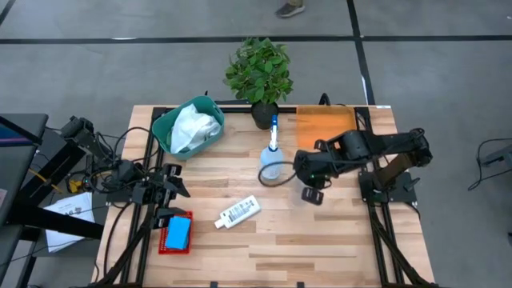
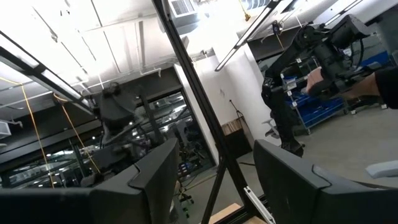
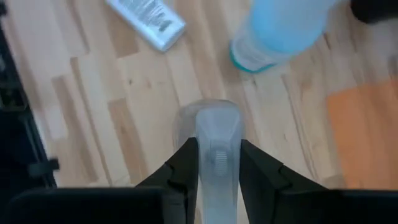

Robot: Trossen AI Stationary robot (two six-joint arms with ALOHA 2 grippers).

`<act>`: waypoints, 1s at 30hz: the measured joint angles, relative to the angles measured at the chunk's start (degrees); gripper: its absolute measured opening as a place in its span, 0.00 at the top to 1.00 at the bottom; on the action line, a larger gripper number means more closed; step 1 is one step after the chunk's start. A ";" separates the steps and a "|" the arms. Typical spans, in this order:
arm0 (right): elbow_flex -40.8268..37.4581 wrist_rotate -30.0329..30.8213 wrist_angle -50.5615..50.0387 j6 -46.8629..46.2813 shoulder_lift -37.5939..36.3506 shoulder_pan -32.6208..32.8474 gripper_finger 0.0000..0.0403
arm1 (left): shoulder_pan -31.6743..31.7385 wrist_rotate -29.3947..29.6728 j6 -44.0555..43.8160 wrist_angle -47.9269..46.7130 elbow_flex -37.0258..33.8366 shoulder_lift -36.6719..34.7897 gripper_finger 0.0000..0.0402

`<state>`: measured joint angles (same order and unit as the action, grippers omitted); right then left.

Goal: Pick & Place Kitchen Items
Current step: Put the transparent bottle into the orange bin

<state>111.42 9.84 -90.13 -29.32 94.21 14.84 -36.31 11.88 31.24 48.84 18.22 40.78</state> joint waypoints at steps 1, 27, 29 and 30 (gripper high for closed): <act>0.00 -0.04 -0.04 -0.88 -0.08 -0.76 0.80 | 0.00 0.00 0.00 0.00 0.00 0.02 0.49; 0.00 0.72 0.07 -19.48 -13.21 -25.51 0.80 | 0.02 0.04 0.00 -0.40 0.00 0.22 0.49; 0.00 0.72 0.10 -19.79 -13.37 -27.73 0.80 | 0.00 0.02 0.00 -0.39 0.00 0.22 0.49; 0.00 0.72 0.07 -19.79 -13.38 -28.81 0.80 | 0.02 0.04 0.00 -0.39 0.00 0.22 0.49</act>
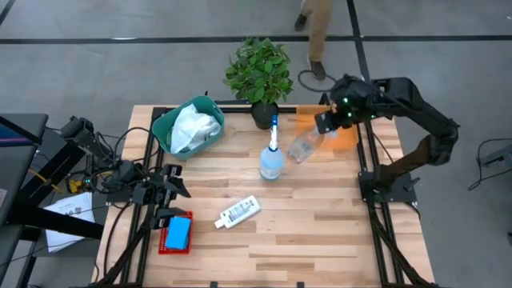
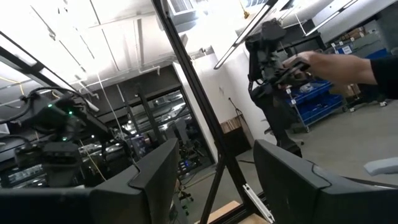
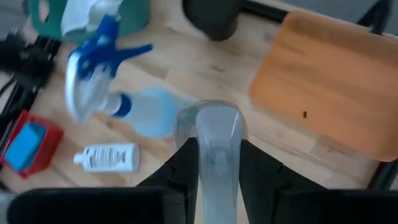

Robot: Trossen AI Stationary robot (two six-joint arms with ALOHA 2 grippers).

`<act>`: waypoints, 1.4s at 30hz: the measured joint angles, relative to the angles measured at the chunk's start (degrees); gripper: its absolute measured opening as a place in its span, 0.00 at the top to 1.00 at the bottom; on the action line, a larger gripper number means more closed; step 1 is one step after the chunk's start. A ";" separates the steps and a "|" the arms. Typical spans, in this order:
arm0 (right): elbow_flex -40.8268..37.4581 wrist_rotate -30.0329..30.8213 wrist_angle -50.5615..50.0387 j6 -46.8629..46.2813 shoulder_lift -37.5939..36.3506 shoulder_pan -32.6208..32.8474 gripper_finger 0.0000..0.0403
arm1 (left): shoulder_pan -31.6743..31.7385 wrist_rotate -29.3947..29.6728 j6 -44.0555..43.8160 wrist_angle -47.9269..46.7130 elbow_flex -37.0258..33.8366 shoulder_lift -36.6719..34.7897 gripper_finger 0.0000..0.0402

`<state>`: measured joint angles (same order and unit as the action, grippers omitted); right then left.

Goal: Pick & Place Kitchen Items
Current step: Put the transparent bottle into the orange bin

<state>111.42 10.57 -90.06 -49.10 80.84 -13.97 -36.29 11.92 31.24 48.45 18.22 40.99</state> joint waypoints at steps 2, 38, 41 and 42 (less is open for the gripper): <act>0.00 0.00 0.04 -0.01 0.00 -2.40 0.80 | -0.01 0.00 0.00 -0.02 0.00 0.00 0.49; -2.21 0.10 0.07 -4.48 3.77 -31.03 0.80 | -0.02 0.00 2.79 -0.92 0.00 -0.02 0.49; -2.21 0.31 0.11 -4.48 4.28 -31.98 0.80 | 0.07 0.00 3.02 -0.92 0.00 -0.02 0.49; -2.21 0.73 0.09 -4.50 4.41 -32.15 0.80 | 0.09 0.00 3.04 -0.92 0.00 -0.02 0.49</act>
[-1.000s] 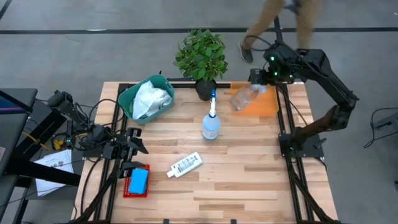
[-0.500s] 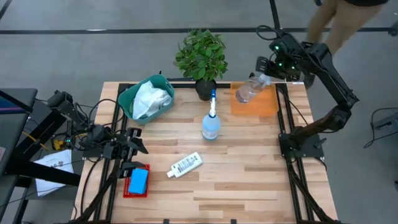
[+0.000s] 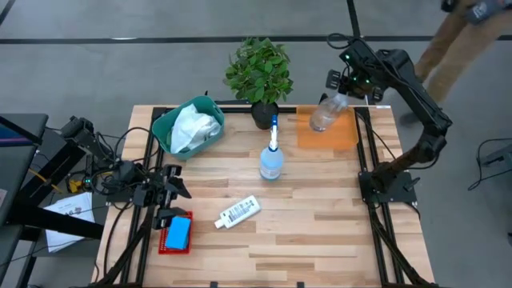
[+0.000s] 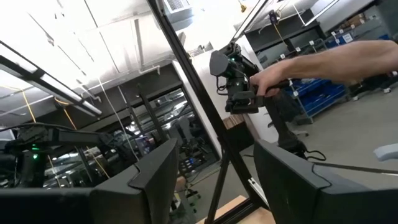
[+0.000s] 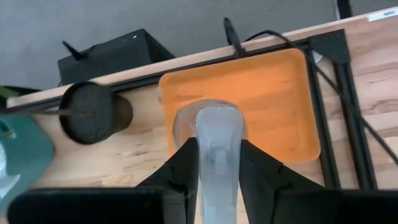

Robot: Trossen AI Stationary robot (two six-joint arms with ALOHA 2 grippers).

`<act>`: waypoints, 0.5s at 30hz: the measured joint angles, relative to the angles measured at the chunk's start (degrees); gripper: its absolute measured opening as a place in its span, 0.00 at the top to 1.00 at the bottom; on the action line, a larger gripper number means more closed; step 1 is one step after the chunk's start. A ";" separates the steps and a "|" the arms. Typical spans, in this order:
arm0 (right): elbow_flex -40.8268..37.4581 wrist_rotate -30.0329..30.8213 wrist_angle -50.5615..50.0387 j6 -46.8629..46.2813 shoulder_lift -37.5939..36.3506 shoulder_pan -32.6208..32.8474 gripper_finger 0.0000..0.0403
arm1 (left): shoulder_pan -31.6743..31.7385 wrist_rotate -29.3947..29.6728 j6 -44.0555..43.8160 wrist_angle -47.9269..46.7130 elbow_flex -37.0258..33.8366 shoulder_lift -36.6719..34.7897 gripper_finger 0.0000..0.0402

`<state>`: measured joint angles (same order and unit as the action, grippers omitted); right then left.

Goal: Pick & Place Kitchen Items
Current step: Put the transparent bottle into the orange bin

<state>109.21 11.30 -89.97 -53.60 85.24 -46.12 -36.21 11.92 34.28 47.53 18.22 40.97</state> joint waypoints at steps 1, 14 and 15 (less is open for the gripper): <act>0.00 0.46 -0.02 0.02 0.18 -0.16 0.80 | 0.00 0.00 0.11 0.00 0.00 0.00 0.49; -1.63 1.52 0.16 0.63 0.25 -1.39 0.80 | 0.02 0.03 4.42 0.72 0.00 0.00 0.49; -2.32 2.14 0.02 1.12 0.26 -1.50 0.80 | 0.00 0.07 4.95 0.70 0.00 0.00 0.49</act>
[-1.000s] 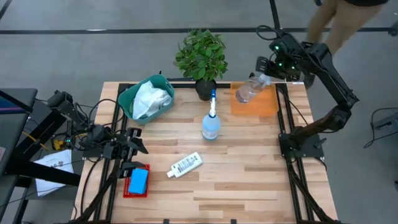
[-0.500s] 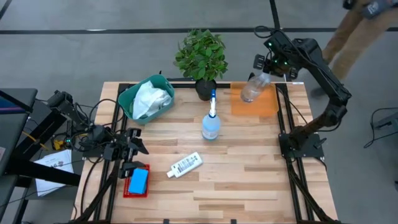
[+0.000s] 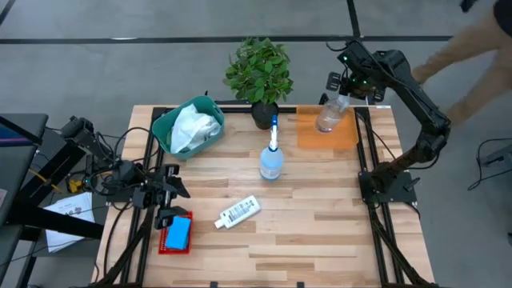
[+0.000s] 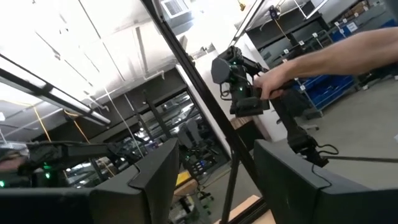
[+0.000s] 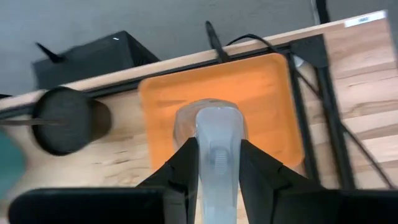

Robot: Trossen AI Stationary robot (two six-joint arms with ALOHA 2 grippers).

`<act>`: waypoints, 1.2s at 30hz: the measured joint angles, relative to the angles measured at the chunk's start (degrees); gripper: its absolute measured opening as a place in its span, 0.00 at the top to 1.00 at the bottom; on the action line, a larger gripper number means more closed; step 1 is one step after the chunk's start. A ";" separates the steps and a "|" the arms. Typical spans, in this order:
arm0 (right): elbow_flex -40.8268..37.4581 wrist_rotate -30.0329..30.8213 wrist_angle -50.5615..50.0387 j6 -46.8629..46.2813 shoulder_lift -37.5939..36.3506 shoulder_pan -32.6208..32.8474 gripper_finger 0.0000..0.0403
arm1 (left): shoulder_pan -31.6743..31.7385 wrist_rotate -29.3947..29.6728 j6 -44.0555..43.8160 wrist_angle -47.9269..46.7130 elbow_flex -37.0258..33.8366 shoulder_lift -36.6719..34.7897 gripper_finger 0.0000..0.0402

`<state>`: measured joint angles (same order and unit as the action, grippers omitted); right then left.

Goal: Pick & Place Kitchen Items
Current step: Put the transparent bottle into the orange bin

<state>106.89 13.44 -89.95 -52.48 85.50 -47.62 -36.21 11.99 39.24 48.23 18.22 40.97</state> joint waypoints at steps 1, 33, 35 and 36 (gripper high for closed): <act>-0.61 0.49 -0.07 0.59 0.02 -0.18 0.80 | 0.00 0.02 0.57 -0.02 0.00 0.00 0.49; -7.82 7.13 2.43 9.08 -0.01 -3.68 0.80 | 0.02 0.17 0.82 -0.15 0.00 0.00 0.49; -7.84 7.19 3.67 9.44 -0.01 -3.97 0.80 | 0.02 0.18 0.82 -0.17 0.00 0.00 0.49; -7.84 7.18 4.18 9.43 -0.01 -4.02 0.80 | 0.02 0.20 0.82 -0.17 0.00 0.00 0.49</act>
<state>99.04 20.62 -85.76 -43.05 85.49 -51.64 -36.18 12.19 40.05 48.05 18.22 40.97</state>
